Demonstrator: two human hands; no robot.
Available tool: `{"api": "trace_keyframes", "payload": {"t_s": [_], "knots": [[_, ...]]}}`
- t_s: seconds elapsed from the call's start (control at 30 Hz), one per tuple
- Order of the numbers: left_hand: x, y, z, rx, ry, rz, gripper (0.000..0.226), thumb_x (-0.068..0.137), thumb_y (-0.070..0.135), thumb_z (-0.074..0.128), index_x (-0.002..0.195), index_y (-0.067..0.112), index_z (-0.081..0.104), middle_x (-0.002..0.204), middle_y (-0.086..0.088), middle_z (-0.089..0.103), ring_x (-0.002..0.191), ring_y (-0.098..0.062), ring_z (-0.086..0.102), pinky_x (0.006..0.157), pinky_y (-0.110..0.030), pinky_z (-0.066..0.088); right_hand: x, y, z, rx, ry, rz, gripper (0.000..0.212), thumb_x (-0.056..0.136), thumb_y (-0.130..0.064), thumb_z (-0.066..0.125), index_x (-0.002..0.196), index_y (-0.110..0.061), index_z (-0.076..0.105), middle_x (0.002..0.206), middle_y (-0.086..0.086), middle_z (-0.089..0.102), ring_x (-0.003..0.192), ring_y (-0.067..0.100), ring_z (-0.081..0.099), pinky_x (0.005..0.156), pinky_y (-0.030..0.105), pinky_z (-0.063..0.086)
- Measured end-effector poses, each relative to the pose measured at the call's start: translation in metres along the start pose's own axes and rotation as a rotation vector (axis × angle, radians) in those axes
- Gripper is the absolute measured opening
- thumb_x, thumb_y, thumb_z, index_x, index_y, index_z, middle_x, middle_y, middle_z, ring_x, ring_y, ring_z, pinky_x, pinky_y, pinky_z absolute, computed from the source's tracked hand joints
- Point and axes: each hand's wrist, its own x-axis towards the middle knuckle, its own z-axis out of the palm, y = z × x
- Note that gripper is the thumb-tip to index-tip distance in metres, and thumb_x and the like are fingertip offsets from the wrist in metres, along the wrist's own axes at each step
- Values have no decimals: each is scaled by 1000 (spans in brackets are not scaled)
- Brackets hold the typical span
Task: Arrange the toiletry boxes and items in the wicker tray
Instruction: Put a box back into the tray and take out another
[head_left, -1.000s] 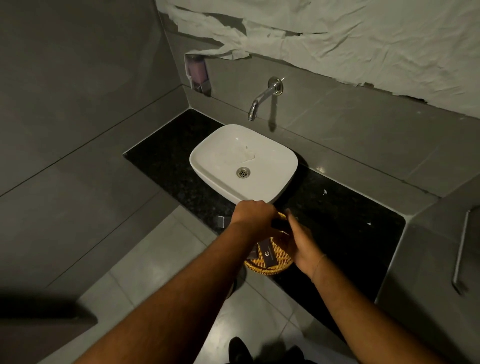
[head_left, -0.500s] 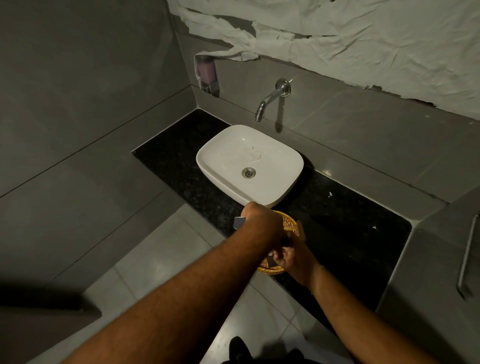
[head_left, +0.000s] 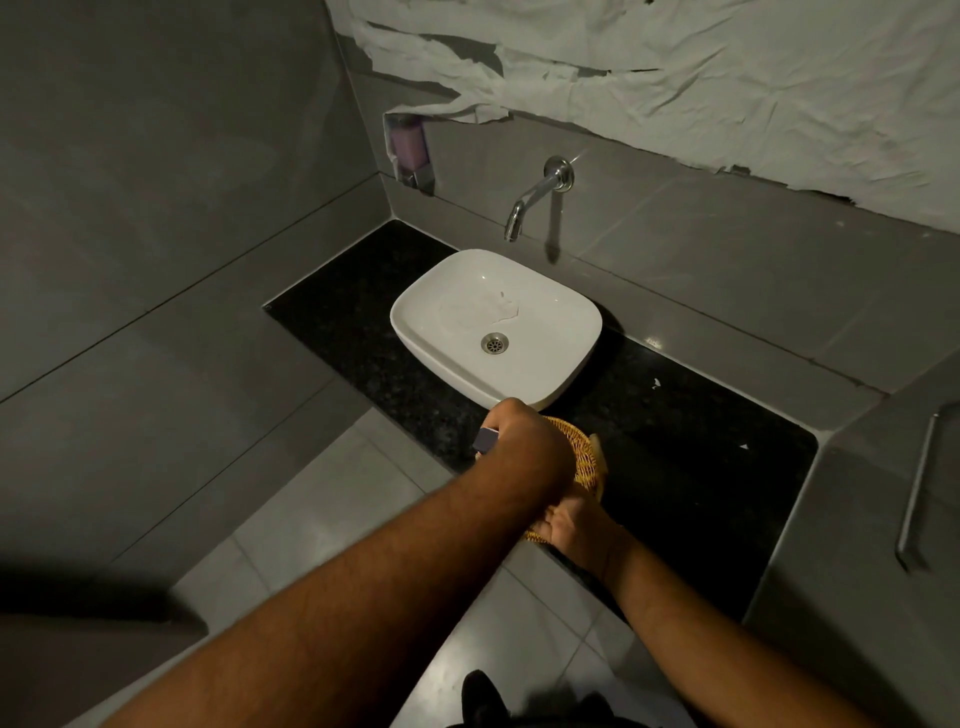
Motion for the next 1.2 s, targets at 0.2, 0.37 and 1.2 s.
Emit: {"api": "trace_keyframes", "payload": {"t_s": [0.2,0.37,1.2], "knots": [[-14,-15,-21,-246,231,61,24,102,35,72,118,17,70,91,-3,67,79,-20,66,77,-34,57,-4,1,13,7,69,44,33,109,-23,38,114,-5,64,95,17,73,92,29,68,85,33,55],[-16,-39,-8,-834,477,216,44,93,40,84,135,29,73,128,3,78,116,-17,74,94,-40,64,-10,0,7,-58,-76,55,31,111,-17,38,109,-2,65,88,12,65,70,18,60,61,23,55],[-5,-54,25,-1074,875,108,41,99,41,77,132,18,76,125,-1,81,112,-15,74,91,-33,61,9,-6,-7,278,-17,88,41,104,-37,54,91,-2,72,63,16,75,56,22,75,52,27,63]]}}
